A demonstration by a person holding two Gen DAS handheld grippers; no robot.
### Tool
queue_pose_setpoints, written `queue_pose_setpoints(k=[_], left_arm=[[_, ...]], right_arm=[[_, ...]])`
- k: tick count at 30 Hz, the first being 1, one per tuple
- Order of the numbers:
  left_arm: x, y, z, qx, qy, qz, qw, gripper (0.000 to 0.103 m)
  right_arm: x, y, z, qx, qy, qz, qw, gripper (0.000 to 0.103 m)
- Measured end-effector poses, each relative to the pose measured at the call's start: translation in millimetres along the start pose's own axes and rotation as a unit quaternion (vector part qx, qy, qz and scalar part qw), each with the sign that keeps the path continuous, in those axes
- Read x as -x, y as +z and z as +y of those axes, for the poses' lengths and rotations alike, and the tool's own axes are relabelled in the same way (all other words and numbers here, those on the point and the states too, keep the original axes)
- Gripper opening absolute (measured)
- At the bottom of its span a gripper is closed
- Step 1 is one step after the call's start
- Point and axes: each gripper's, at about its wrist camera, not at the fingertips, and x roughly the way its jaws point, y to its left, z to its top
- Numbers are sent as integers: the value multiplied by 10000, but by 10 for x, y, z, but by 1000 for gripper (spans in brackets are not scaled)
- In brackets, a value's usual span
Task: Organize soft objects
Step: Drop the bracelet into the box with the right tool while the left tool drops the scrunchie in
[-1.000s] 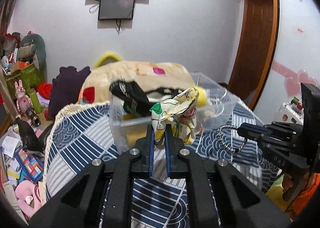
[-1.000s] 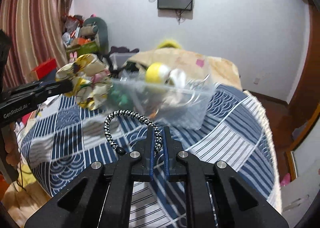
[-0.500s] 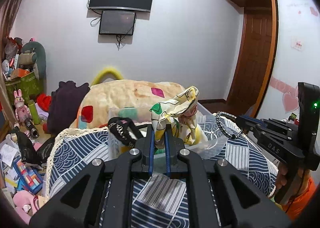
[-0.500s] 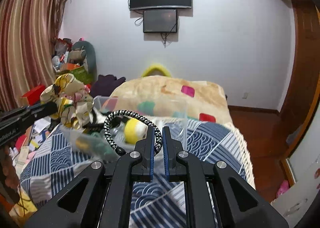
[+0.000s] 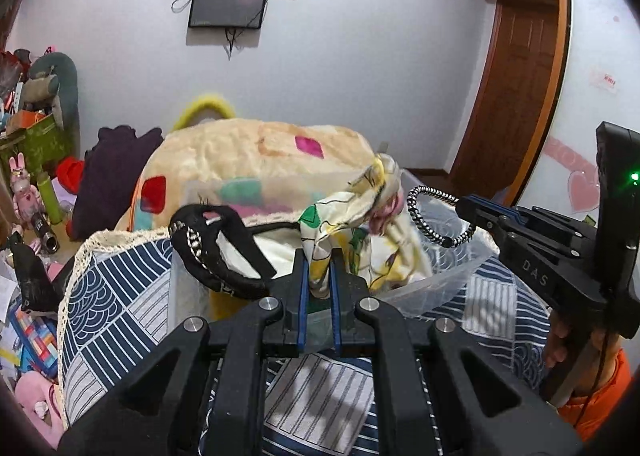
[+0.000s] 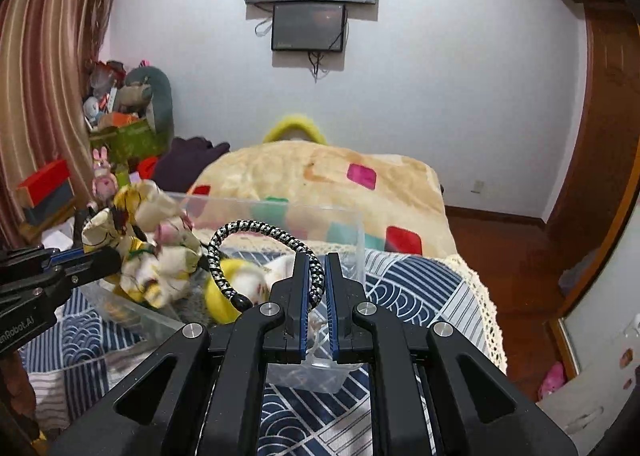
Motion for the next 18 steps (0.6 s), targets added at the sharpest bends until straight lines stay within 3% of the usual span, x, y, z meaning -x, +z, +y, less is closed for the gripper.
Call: queue_pose_setpoints(k=[8, 12, 14, 16, 18], left_arm=[[-103, -67, -7, -114, 124, 162, 9997, 9], [-80, -93, -30, -221, 173, 209, 9994, 17], [-84, -103, -20, -192, 143, 267, 9994, 25], [-77, -111, -13, -142, 87, 306, 9994, 28], [-49, -116, -10, -128, 78, 312, 9994, 29]], right_arm=[[-111, -126, 38, 110, 58, 258, 9996, 7], [-87, -142, 35, 157, 94, 317, 9993, 10], [-66, -155, 18, 154, 86, 332, 9993, 23], [-28, -157, -2, 154, 15, 282, 9995, 37], [2, -147, -19, 128, 30, 231, 9996, 40]])
